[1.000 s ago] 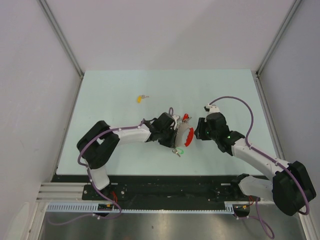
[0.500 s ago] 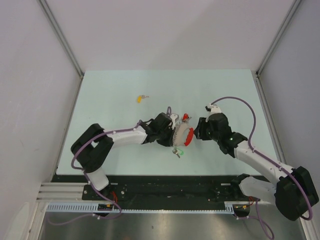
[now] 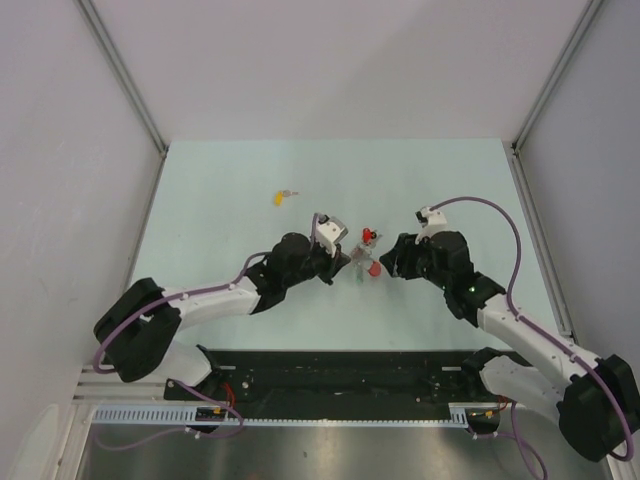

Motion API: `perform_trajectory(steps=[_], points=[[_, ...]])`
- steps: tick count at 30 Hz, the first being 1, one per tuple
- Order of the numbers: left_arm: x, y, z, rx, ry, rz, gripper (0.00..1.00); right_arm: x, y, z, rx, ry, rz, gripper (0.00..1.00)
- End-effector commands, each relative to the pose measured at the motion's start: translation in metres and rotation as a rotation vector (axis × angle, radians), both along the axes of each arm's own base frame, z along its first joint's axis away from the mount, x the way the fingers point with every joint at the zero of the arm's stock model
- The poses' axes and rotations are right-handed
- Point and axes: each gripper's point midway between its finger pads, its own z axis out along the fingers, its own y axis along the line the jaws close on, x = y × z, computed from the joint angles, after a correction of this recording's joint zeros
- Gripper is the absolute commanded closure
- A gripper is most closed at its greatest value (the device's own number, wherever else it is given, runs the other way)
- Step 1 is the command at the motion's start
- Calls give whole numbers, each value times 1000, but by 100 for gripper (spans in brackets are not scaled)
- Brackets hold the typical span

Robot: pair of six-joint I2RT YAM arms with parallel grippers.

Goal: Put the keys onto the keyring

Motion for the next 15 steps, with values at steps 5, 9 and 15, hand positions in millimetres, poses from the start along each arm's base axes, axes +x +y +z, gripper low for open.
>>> perform_trajectory(steps=[5, 9, 15], points=[[28, -8, 93, -223, -351, 7, 100, 2, 3, 59, 105, -253, 35, 38], [17, -18, 129, -343, -394, -71, 100, 0, 4, 70, 127, -288, 47, 38], [13, -25, 142, -400, -407, -134, 100, 1, 7, 89, 121, -390, 85, 34]])
